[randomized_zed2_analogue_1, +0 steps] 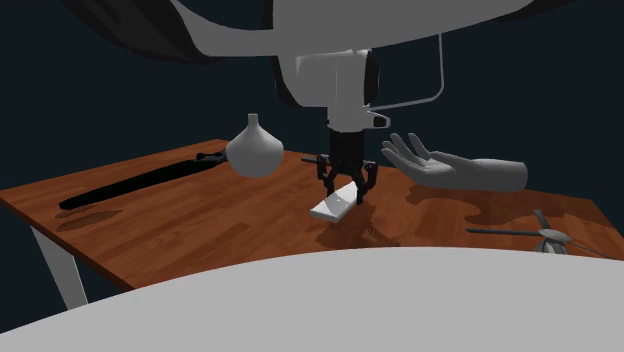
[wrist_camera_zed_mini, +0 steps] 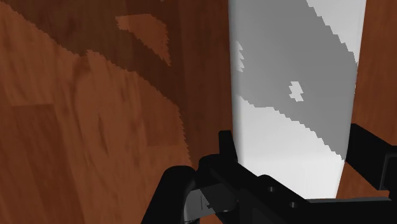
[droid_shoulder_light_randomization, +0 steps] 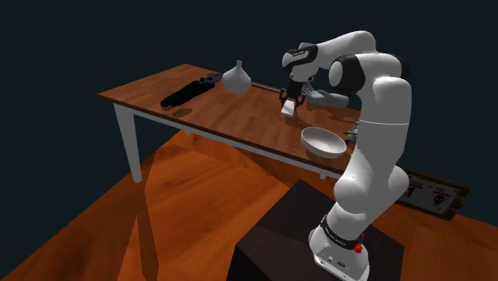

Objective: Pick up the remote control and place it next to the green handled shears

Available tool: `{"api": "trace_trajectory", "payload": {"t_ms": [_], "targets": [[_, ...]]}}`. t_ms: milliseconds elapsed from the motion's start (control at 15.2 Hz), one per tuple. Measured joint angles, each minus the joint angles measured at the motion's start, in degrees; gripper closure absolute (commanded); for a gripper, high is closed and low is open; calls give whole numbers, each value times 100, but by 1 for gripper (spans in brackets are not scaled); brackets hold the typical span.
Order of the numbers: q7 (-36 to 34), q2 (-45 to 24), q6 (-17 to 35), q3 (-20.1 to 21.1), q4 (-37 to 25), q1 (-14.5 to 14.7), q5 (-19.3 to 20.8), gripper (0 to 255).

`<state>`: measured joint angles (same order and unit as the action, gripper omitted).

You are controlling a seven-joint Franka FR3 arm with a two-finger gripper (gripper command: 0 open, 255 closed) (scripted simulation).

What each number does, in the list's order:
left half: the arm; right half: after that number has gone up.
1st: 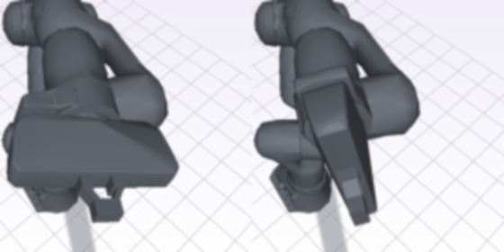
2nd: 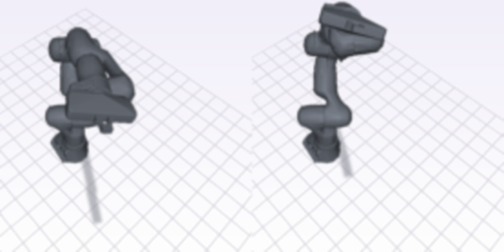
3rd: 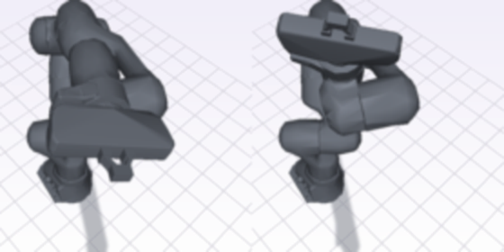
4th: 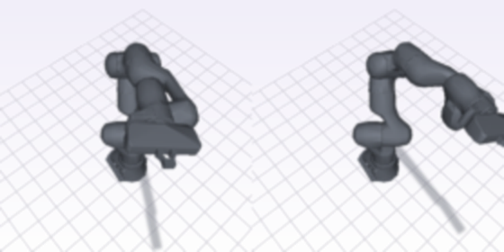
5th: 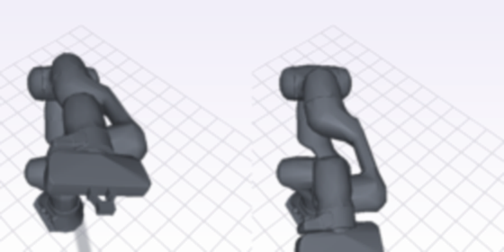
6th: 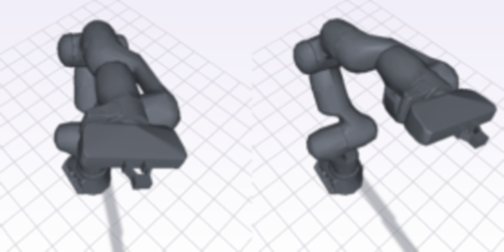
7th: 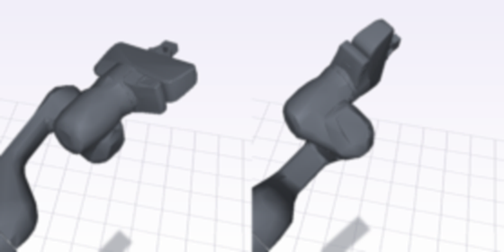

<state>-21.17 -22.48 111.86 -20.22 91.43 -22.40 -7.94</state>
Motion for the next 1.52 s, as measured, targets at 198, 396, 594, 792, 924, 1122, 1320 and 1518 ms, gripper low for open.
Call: {"api": "trace_trajectory", "payload": {"t_ms": [198,396,594,792,924,1122,1320,1518], "targets": [[-25,73,-193,-11,-126,9,30,255],[-28,90,-438,-23,-354,-10,44,255],[-50,150,-629,-32,-490,-4,69,255],[-55,154,-862,-40,-721,-21,76,255],[-70,155,-1025,-42,-884,-26,80,255],[-58,148,-1245,-52,-1110,-56,80,255],[-313,72,-1335,29,-1281,106,83,255],[-652,-41,-1428,136,-1493,322,85,255]]}}
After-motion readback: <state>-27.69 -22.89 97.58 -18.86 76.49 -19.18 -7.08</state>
